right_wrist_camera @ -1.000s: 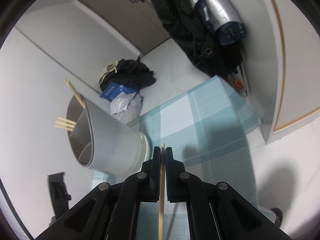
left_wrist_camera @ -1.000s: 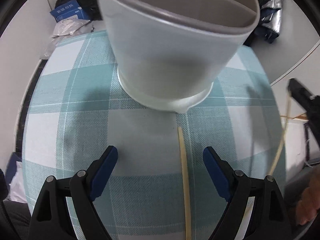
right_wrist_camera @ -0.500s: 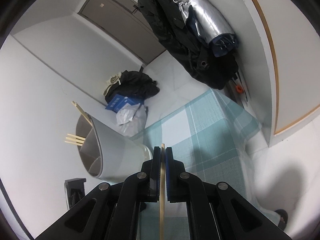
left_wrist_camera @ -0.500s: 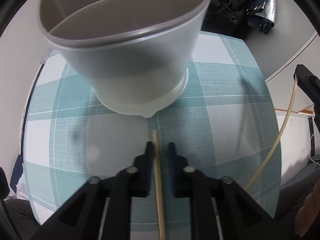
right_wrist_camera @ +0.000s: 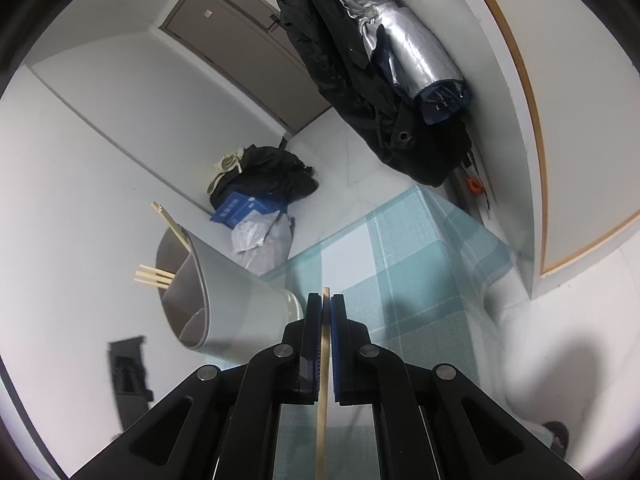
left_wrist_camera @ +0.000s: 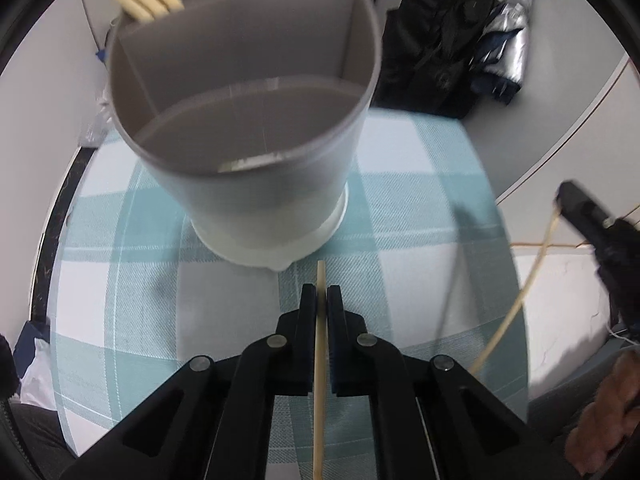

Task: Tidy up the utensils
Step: 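Lift both held chopsticks up above the white holder's opening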

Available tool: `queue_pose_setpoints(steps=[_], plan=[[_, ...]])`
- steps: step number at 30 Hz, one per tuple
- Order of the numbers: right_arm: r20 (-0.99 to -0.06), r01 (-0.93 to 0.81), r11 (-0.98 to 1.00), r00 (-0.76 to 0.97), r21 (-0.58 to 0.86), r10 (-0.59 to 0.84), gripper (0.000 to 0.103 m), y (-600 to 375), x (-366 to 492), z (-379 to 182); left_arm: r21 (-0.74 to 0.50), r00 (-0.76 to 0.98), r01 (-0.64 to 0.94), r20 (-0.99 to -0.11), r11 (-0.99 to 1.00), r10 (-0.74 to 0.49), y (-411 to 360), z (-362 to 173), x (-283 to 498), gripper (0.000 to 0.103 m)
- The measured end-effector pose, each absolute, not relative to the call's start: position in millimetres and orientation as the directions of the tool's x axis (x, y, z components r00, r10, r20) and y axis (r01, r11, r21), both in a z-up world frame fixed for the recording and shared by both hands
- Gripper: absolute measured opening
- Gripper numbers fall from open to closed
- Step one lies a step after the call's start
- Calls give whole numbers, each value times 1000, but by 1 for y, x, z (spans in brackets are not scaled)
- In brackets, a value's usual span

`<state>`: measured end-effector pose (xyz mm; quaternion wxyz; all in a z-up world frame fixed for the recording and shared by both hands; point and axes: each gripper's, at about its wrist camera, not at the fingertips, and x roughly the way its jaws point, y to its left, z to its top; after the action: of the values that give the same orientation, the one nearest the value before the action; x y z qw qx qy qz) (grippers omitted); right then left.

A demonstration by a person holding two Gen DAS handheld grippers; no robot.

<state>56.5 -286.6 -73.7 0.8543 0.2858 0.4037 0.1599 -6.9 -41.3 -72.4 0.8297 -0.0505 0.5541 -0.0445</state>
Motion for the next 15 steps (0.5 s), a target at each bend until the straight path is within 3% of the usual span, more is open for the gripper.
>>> queue_pose_setpoints(steps=[15], plan=[[-574,-134,820,652,556,496,3,-266,39,-56,-198,524,38,-831,980,-188,-35,-15,6,1]])
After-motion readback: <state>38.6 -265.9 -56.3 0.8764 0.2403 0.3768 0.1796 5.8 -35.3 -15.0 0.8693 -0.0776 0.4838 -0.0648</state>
